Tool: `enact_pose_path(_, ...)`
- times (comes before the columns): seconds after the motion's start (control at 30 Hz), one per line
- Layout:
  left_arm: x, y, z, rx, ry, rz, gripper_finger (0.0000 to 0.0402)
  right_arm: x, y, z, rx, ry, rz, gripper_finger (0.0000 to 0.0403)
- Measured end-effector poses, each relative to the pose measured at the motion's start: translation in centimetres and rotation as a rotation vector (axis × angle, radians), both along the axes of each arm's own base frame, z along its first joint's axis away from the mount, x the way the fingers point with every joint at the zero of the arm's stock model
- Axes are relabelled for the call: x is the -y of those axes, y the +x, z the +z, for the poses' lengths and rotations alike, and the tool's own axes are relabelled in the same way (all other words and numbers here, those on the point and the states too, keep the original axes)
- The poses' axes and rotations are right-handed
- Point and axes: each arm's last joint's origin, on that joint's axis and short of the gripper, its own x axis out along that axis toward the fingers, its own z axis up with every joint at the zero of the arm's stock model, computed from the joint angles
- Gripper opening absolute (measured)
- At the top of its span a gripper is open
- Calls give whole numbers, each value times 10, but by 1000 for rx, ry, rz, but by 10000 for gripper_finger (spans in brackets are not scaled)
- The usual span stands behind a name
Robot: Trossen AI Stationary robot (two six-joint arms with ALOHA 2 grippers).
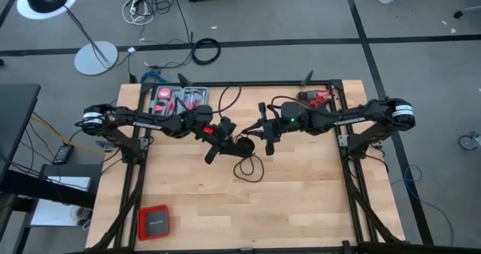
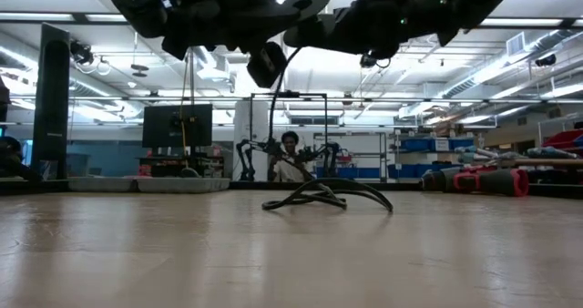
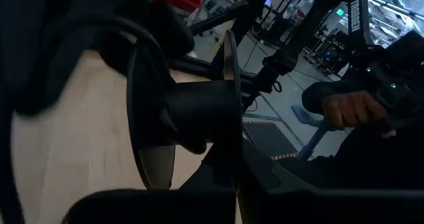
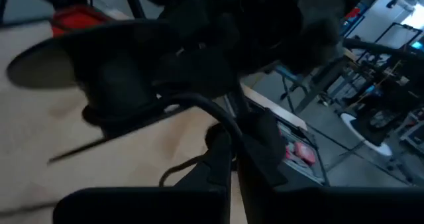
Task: Coil cords
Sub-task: Coil the black wire on the spool
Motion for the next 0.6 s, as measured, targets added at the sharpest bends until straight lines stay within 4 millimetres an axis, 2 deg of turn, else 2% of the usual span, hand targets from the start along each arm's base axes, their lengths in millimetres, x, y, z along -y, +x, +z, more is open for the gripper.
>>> enact_pose_path(0.2, 2, 1, 9, 137, 79, -23, 0, 7, 3, -1, 37, 146, 114, 27)
enact_pose_path(0.6, 1, 2, 21, 367, 257, -21, 0, 2, 5, 9, 110, 309, 138, 27)
